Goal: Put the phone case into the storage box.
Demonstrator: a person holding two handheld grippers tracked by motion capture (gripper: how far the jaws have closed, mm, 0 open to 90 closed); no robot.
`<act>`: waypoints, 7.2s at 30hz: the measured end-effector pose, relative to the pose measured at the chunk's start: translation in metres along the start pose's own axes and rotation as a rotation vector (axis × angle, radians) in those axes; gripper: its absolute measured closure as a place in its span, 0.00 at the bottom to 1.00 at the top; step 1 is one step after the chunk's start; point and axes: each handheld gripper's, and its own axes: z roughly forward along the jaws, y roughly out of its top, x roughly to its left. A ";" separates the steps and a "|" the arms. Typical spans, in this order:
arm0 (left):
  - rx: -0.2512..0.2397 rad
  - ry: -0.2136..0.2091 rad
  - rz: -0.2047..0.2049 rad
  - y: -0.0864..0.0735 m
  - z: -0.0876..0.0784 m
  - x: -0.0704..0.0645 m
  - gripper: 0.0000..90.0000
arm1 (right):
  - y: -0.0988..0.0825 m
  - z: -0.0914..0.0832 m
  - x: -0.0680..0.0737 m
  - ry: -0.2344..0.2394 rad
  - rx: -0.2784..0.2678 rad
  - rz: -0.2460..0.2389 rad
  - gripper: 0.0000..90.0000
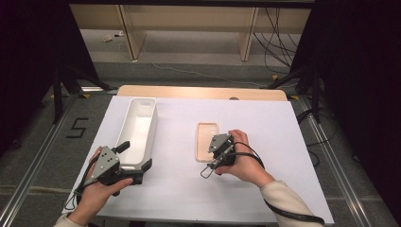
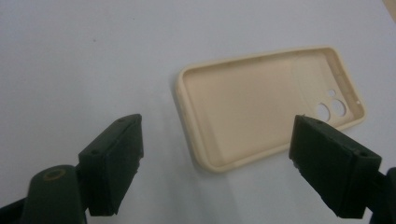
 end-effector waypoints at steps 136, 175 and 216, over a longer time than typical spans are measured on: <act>-0.015 -0.037 0.000 0.000 0.002 -0.003 0.06 | 0.050 0.048 0.010 0.144 0.437 -0.351 0.92; -0.014 -0.032 -0.004 0.000 0.002 -0.003 0.06 | 0.046 0.014 0.003 0.067 0.233 -0.327 0.98; -0.005 -0.022 -0.004 0.000 0.001 -0.003 0.06 | 0.014 -0.024 -0.003 0.192 -0.242 -0.084 0.98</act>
